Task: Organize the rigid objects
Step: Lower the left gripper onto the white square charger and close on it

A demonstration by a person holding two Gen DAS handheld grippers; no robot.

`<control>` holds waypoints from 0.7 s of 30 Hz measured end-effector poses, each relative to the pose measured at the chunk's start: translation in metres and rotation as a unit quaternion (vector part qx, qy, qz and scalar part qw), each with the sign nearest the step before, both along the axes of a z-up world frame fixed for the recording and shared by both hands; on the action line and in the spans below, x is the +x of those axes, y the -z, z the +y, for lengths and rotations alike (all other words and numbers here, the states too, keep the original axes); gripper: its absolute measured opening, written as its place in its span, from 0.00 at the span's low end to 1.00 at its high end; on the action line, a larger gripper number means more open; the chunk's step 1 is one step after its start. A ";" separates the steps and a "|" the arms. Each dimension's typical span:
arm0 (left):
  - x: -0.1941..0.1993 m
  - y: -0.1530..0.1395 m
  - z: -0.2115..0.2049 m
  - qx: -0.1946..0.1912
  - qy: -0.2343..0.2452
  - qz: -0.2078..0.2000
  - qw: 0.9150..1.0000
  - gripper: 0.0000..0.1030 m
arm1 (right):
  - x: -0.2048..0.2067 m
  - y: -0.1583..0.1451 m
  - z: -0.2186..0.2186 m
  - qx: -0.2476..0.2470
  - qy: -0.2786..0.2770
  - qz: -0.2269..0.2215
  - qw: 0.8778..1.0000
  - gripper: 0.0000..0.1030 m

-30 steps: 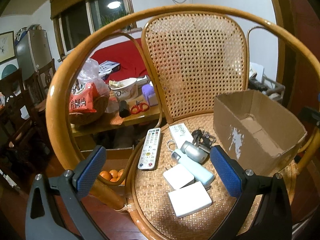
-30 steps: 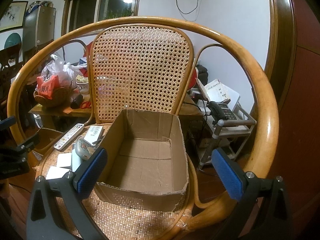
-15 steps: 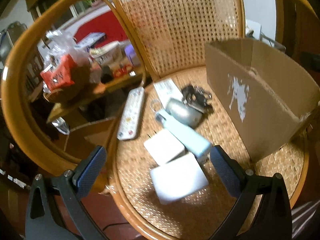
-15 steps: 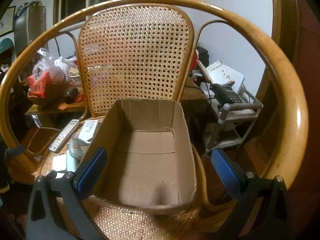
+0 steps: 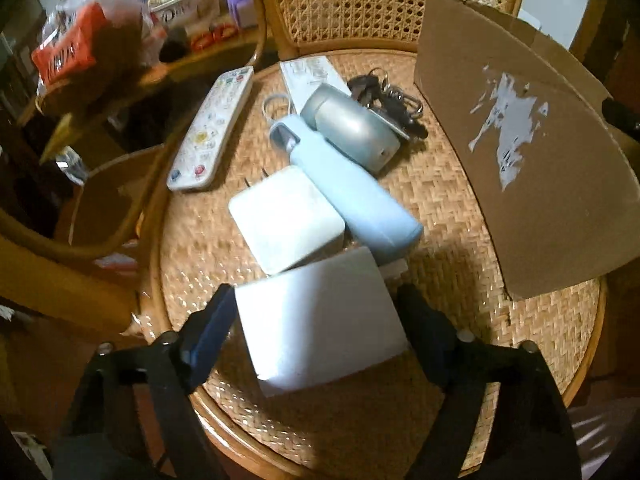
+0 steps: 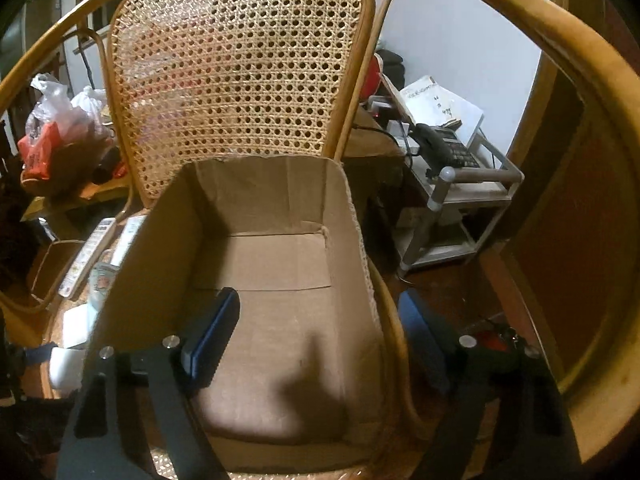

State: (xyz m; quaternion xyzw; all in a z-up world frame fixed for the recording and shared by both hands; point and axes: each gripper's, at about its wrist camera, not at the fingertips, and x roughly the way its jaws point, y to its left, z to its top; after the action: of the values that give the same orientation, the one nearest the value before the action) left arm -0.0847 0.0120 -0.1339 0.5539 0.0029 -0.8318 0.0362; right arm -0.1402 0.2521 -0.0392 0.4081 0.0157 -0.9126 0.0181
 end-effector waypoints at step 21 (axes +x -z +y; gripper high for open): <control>0.018 -0.032 -0.013 0.016 -0.005 0.055 0.998 0.63 | -0.026 0.027 0.020 -0.010 0.024 -0.055 0.998 0.09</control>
State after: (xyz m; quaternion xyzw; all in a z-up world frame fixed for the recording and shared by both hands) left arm -0.0668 -0.0006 -0.1024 0.5075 0.0211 -0.8609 0.0308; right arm -0.1663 0.2720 -0.0663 0.4577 -0.0041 -0.8891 0.0015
